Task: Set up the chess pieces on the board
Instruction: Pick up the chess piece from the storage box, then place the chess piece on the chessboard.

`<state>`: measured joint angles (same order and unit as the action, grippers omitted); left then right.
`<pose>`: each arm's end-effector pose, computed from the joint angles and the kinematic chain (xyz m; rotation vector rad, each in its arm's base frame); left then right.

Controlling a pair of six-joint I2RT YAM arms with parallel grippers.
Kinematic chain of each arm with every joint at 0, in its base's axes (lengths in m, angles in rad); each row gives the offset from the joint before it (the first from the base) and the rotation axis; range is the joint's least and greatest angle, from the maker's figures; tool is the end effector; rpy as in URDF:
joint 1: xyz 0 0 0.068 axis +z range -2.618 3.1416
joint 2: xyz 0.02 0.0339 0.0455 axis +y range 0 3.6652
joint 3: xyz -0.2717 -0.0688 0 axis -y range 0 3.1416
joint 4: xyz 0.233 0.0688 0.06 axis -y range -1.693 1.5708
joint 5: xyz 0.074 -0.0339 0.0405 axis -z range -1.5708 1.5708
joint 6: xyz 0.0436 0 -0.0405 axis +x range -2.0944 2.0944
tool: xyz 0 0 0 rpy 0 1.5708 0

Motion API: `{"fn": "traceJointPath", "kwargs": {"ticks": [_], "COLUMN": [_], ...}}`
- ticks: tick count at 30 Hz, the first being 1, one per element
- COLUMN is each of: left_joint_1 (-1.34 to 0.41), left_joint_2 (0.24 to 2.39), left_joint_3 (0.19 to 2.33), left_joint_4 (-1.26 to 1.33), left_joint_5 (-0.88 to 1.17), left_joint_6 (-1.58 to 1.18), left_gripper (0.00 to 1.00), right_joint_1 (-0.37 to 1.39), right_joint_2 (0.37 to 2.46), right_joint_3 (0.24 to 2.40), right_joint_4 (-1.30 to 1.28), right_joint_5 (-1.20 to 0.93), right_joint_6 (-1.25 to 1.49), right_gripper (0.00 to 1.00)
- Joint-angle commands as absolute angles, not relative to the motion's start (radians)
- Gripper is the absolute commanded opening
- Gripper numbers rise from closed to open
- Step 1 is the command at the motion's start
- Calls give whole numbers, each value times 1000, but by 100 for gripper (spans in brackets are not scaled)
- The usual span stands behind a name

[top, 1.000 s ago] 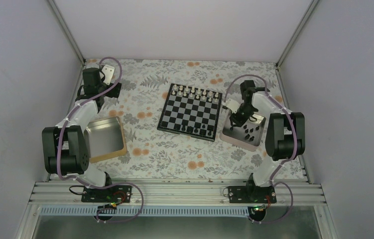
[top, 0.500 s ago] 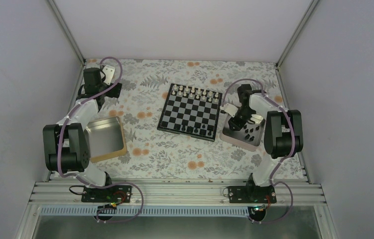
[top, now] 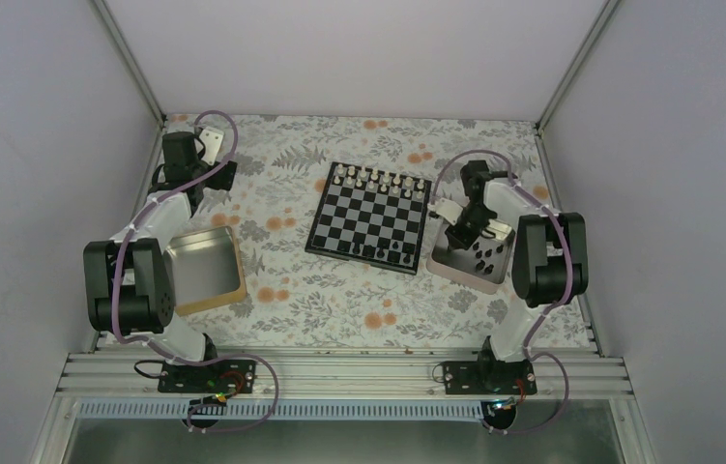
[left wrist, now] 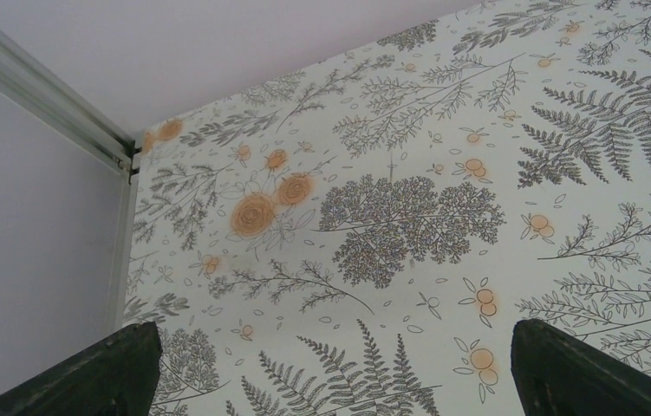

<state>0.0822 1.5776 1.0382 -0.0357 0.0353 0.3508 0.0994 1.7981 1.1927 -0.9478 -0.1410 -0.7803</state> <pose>0.3502 0.0273 0.2531 0.3088 2.1309 0.2143 0.3069 0.0368 0.1778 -1.3097 2.7786 0.1954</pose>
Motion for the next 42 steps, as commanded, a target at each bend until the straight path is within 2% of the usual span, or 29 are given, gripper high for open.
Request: {"fn": "traceJointPath", "kwargs": {"ticks": [1, 7, 16, 25, 42], "left_joint_1": [86, 87, 86, 86, 87], "left_joint_2": [1567, 1560, 1543, 1534, 1540], "left_joint_3": [1050, 1042, 1035, 1021, 1017], "left_joint_4": [-17, -11, -12, -5, 2], "left_joint_5": [47, 53, 69, 64, 61], "left_joint_6": [339, 340, 340, 339, 341], "left_gripper": [100, 100, 100, 100, 100], "right_joint_1": [135, 263, 492, 631, 644], "right_joint_2": [1745, 1760, 1925, 2060, 2111], "right_joint_3": [1297, 1502, 1736, 1766, 1730], "right_joint_4": [-1017, -1148, -1207, -1182, -1141], "right_joint_5": [-101, -34, -55, -102, -107], "right_joint_6": [-763, -748, -749, -766, -784], "right_gripper": [10, 10, 11, 11, 11]}}
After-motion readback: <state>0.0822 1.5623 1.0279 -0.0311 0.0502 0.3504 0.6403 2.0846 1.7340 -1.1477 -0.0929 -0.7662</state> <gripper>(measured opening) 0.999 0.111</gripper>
